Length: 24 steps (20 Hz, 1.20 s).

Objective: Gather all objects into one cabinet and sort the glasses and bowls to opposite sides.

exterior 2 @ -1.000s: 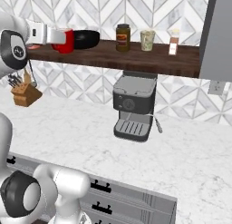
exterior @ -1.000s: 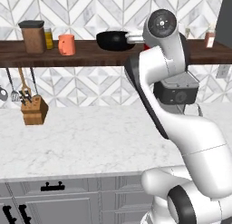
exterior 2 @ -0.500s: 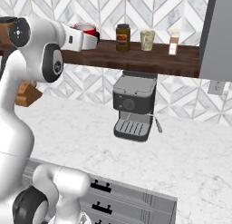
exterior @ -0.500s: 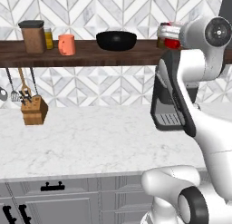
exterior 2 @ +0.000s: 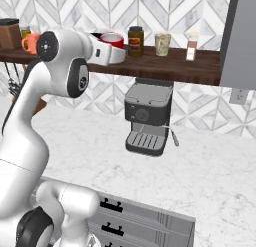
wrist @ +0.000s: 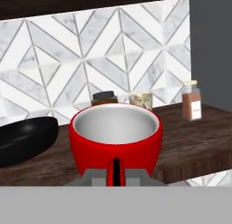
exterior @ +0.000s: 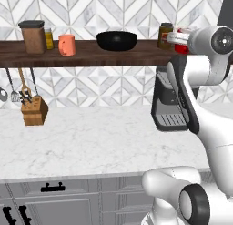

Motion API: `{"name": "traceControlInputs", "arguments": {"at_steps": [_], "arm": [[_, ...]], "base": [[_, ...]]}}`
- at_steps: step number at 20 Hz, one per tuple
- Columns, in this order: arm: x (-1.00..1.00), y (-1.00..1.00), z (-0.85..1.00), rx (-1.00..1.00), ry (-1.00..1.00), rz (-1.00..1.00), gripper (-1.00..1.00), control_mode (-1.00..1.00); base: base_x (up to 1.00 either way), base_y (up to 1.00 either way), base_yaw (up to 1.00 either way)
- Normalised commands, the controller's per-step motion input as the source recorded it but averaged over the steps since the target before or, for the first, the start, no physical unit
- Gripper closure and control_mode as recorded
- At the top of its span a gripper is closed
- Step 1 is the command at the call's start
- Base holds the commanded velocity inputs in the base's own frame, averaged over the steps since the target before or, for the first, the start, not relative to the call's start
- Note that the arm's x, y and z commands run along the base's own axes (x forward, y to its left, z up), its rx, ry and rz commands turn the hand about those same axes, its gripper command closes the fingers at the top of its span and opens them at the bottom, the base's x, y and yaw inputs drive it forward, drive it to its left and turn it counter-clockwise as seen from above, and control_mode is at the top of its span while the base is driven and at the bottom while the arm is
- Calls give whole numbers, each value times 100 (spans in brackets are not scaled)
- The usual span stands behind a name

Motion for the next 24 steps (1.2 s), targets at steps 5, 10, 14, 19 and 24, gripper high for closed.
{"name": "traceControlInputs", "arguments": {"at_steps": [5,10,14,19,24], "arm": [[51,-12,0,-8,11,0,100,-100],[15,-2,-3,-6,7,0,100,-100],[0,-4,-37,0,0,0,100,-100],[0,0,-12,0,0,0,100,-100],[47,-4,0,0,0,0,100,-100]], "base": [[0,0,0],[0,0,0],[0,0,0],[0,0,0],[0,0,0]]}}
